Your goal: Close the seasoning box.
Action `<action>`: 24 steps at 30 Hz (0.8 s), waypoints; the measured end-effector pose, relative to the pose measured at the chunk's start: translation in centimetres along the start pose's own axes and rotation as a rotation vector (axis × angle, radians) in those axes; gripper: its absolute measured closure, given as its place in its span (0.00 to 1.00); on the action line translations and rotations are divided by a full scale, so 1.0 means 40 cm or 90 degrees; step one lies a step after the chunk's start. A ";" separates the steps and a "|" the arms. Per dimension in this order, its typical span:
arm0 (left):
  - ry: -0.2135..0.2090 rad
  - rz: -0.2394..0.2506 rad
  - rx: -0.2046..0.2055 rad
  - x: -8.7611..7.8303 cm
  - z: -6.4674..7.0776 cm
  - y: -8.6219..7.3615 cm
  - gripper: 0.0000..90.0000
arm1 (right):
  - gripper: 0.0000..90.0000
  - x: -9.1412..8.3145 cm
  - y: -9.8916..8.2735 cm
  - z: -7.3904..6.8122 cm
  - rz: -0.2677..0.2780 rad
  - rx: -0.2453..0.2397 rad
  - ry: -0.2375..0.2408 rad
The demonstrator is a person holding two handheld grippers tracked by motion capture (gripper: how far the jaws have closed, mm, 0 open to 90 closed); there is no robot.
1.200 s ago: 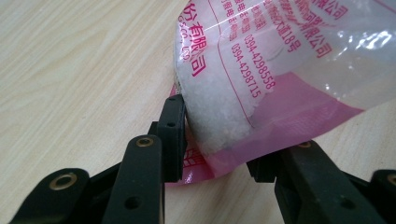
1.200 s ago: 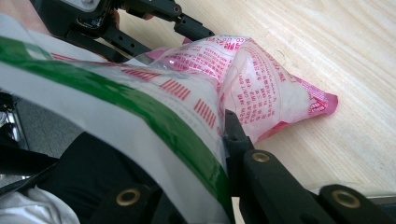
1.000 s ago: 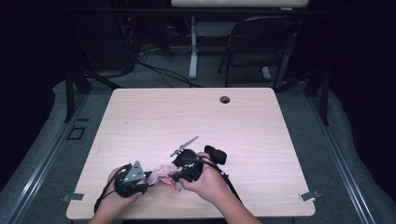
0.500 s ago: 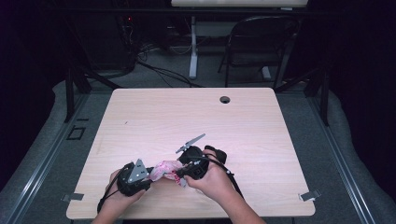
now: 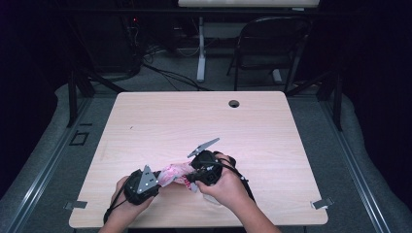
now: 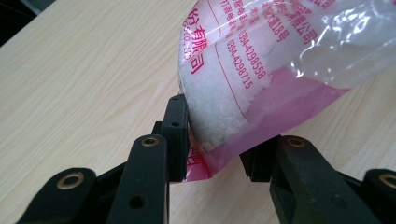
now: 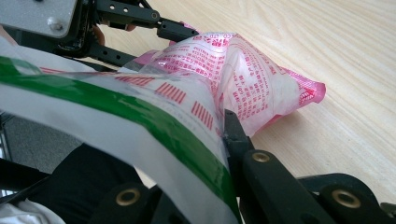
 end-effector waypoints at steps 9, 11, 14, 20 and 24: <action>0.030 -0.006 0.017 -0.005 0.007 0.015 0.76 | 1.00 -0.010 -0.005 0.014 0.008 -0.007 0.005; 0.032 -0.007 0.018 -0.007 0.006 0.019 0.76 | 1.00 -0.013 -0.006 0.018 0.010 -0.007 0.004; 0.042 -0.008 0.022 -0.012 0.007 0.024 0.76 | 1.00 -0.017 -0.006 0.020 0.015 -0.009 0.007; 0.065 -0.003 0.042 -0.014 0.008 0.048 0.76 | 1.00 -0.033 -0.010 0.032 0.035 -0.016 0.005; 0.086 -0.005 0.060 -0.013 0.013 0.070 0.77 | 1.00 -0.046 -0.019 0.046 0.054 -0.017 0.001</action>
Point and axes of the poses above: each handheld gripper's, and its own axes: x roughly forward along the jaws, y roughly out of its top, z roughly to its right, the point moved 5 cm from there along x, roughly forward along the jaws, and after that the axes turned 5 degrees about -z, right-handed, at the moved point
